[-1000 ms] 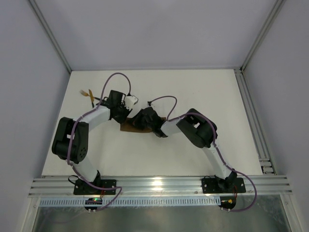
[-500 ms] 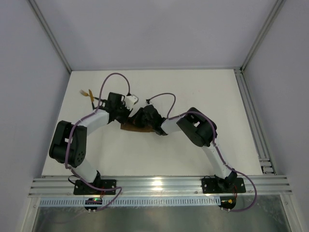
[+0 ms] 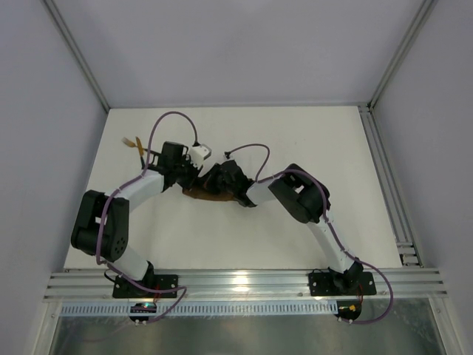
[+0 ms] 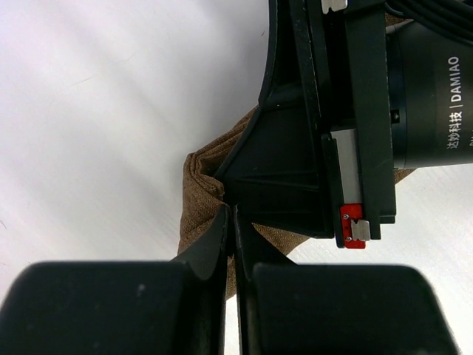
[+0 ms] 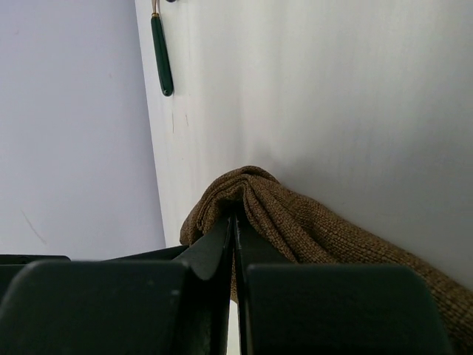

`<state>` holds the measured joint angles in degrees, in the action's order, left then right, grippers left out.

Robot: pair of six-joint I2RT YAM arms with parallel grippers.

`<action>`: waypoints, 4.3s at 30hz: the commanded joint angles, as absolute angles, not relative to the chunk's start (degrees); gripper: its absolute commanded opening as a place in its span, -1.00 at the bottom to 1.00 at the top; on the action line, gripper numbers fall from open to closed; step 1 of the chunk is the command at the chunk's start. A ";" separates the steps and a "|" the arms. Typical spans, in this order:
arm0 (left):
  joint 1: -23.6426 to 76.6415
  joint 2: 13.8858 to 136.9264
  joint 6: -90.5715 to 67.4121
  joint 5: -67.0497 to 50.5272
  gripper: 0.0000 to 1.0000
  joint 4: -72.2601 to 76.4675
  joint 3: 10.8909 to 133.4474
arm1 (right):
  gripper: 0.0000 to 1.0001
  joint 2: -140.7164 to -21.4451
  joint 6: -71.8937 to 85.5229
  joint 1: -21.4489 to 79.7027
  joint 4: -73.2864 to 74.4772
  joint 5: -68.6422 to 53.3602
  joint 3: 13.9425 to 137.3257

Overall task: Fold the napkin into a case and place the utensils inside
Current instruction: Smooth out the smaller rectangle-folded napkin at the center of the board.

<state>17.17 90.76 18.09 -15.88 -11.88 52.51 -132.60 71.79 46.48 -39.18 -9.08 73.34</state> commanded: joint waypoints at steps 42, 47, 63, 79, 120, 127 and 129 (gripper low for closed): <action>16.70 101.87 18.63 -9.76 -0.97 -16.00 53.79 | 0.00 -92.39 38.07 41.75 -11.27 -9.59 51.94; 16.70 101.95 18.81 -9.58 -0.97 -15.38 53.53 | 0.37 -85.43 33.32 41.75 5.15 6.28 52.91; 16.87 101.16 18.98 -8.17 -0.98 -15.29 52.56 | -0.31 -100.89 31.90 36.39 0.35 5.01 57.58; 16.96 100.46 20.39 -6.86 -1.00 -15.29 52.03 | -0.94 -104.94 38.40 30.15 -10.55 -7.91 57.39; 17.93 100.37 19.78 -4.83 -1.00 -15.12 51.86 | -0.94 -113.82 52.47 32.08 -36.56 -6.07 51.24; 18.19 100.11 20.39 -4.83 -1.00 -15.03 51.59 | -0.94 -114.16 55.11 32.08 -32.18 -4.30 50.09; 18.19 99.06 20.65 -5.53 -0.95 -14.94 51.42 | -0.94 -114.69 54.76 32.17 -31.38 -5.01 50.97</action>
<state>18.33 98.02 20.01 -6.83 -9.21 54.19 -113.30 54.22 31.77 -34.17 -6.57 50.15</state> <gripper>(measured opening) 0.015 0.031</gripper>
